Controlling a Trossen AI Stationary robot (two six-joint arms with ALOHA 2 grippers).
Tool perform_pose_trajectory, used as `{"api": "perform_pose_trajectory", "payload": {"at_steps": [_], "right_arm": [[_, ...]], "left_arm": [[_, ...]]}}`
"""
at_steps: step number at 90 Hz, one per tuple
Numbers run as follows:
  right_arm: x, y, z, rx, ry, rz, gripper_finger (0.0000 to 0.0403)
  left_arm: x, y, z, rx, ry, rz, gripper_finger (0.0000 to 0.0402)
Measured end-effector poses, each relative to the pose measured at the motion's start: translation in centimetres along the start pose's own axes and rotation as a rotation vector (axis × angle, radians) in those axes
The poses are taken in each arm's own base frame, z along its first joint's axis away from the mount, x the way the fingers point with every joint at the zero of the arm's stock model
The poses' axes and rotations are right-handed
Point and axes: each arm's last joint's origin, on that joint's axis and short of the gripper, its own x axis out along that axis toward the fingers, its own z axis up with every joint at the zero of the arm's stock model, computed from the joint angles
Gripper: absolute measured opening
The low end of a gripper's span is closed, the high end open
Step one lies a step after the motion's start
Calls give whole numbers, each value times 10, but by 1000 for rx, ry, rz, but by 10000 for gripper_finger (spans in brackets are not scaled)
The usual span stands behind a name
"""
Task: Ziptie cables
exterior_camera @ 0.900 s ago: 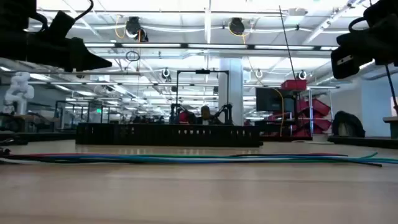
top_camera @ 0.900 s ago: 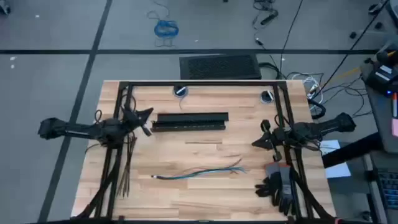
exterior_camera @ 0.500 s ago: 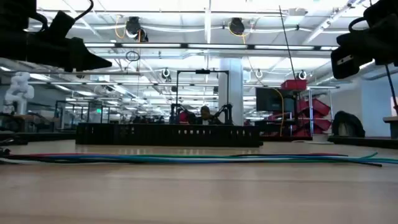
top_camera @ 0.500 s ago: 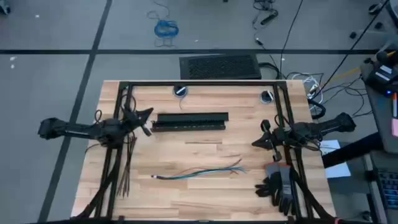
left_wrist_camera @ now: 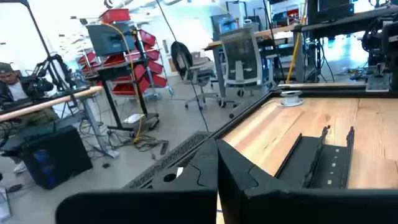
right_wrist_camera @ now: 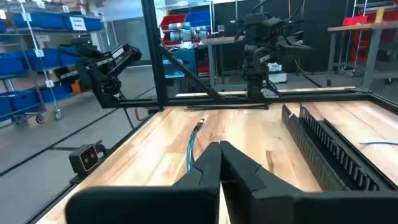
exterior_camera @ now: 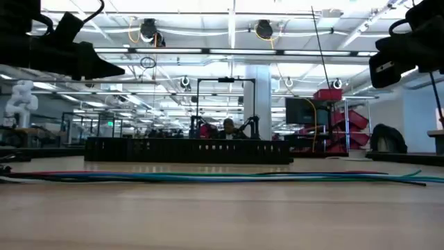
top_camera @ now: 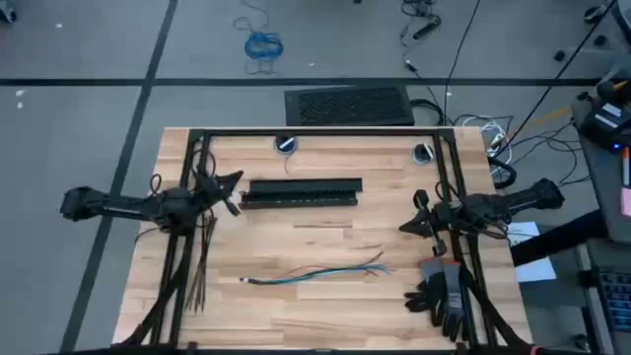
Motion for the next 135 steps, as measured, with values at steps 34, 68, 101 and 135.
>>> {"api": "perform_pose_trajectory", "payload": {"at_steps": [34,68,101,135], "right_arm": [[0,0,0,0,0,0,0],[0,0,0,0,0,0,0],[0,0,0,0,0,0,0],[0,0,0,0,0,0,0]], "left_arm": [[0,0,0,0,0,0,0],[0,0,0,-1,0,1,0],[0,0,0,-1,0,0,0],[0,2,0,52,18,70,0]]}}
